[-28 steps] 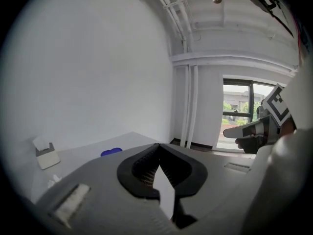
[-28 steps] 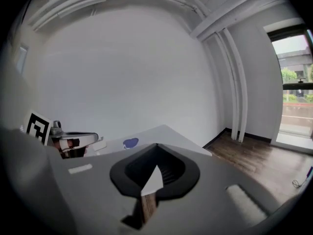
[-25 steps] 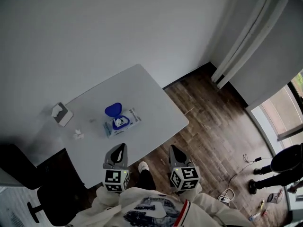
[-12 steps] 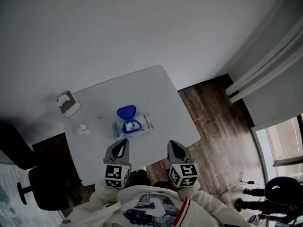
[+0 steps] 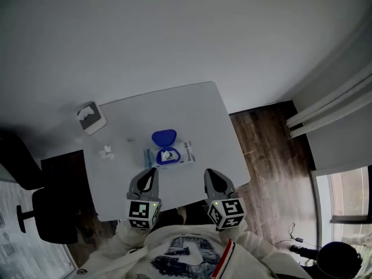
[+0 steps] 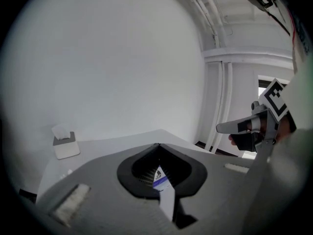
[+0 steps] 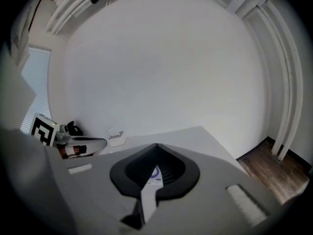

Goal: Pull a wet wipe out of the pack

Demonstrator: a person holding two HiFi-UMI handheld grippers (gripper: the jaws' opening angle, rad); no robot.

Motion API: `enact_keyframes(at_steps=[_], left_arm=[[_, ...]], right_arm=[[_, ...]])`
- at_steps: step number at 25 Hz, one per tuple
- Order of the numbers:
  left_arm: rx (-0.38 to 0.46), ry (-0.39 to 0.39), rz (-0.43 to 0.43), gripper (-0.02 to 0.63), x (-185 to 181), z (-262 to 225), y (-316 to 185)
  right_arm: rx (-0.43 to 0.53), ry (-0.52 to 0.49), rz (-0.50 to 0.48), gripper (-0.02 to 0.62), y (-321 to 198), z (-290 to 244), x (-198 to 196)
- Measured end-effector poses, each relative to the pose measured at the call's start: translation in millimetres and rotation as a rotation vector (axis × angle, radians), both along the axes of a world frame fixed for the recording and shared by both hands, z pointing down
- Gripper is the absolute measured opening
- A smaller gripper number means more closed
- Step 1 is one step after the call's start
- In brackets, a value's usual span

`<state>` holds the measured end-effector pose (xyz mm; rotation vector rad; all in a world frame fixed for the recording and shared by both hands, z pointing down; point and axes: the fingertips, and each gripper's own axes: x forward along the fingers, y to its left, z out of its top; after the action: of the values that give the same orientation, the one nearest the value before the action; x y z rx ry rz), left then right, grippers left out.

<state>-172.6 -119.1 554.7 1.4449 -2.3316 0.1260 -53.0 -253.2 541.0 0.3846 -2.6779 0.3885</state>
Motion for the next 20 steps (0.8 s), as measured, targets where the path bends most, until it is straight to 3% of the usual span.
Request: enact_keyframes(at_steps=[11, 20], left_arm=[[-0.062, -0.007, -0.19, 0.005, -24.7, 5.7, -16.1], [-0.106, -0.015, -0.269, 0.005, -21.4, 2.3, -41.7]], right_arm=[[-0.025, -0.005, -0.229, 0.005, -30.0, 11.5, -51.3], [-0.086, -0.009, -0.307, 0.005, -63.5, 23.7, -60.2]])
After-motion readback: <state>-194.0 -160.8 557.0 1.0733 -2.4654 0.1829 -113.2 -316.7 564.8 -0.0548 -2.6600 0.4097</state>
